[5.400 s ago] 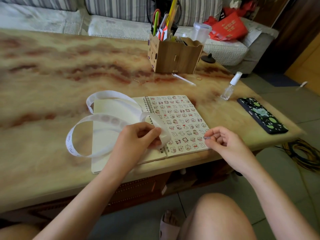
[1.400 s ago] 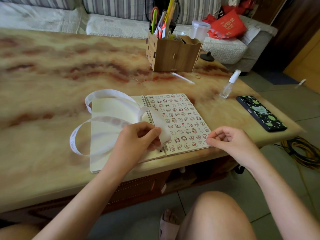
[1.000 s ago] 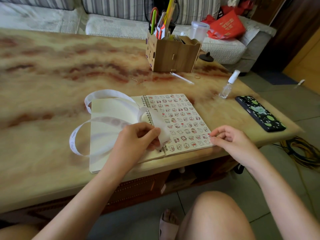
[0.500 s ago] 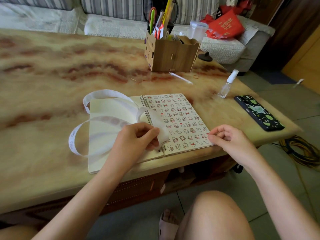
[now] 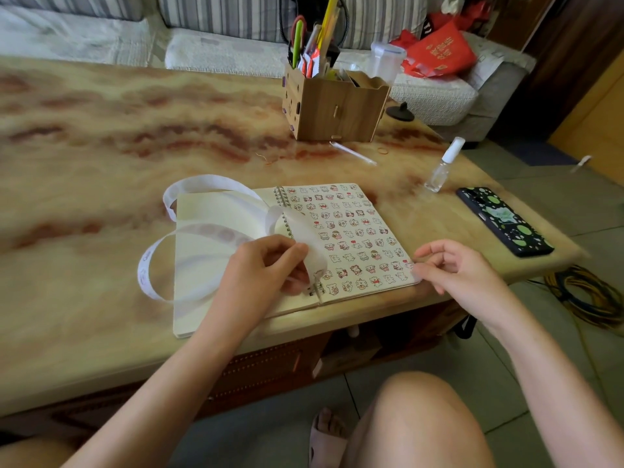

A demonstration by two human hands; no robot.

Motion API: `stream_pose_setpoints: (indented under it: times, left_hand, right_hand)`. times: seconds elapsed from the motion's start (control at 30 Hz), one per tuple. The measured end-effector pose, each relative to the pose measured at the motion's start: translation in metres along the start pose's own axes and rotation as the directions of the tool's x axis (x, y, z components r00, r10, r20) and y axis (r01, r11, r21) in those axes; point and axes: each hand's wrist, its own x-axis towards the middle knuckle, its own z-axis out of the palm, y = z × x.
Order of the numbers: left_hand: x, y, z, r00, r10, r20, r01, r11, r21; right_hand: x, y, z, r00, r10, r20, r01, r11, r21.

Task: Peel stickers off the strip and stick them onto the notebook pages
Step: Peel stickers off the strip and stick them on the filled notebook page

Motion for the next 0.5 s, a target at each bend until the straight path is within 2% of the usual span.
stream_pose_setpoints:
  times: [0.1, 0.17, 0.5]
  left_hand:
    - [-0.001, 0.003, 0.000, 1.000, 0.011, -0.014, -0.012, 1.000, -0.025]
    - [-0.001, 0.005, 0.000, 1.000, 0.021, -0.021, -0.022, 0.999, -0.042]
    - [-0.004, 0.011, -0.002, 0.993, 0.113, -0.023, -0.114, 0.988, -0.100]
  right_hand:
    - [-0.003, -0.007, 0.001, 0.991, -0.054, -0.123, 0.059, 0.997, 0.043]
    - [-0.004, -0.014, 0.005, 0.982, -0.111, -0.152, 0.120, 0.992, 0.047]
    - [-0.021, -0.057, 0.056, 0.955, -0.290, 0.060, 0.276, 0.945, 0.178]
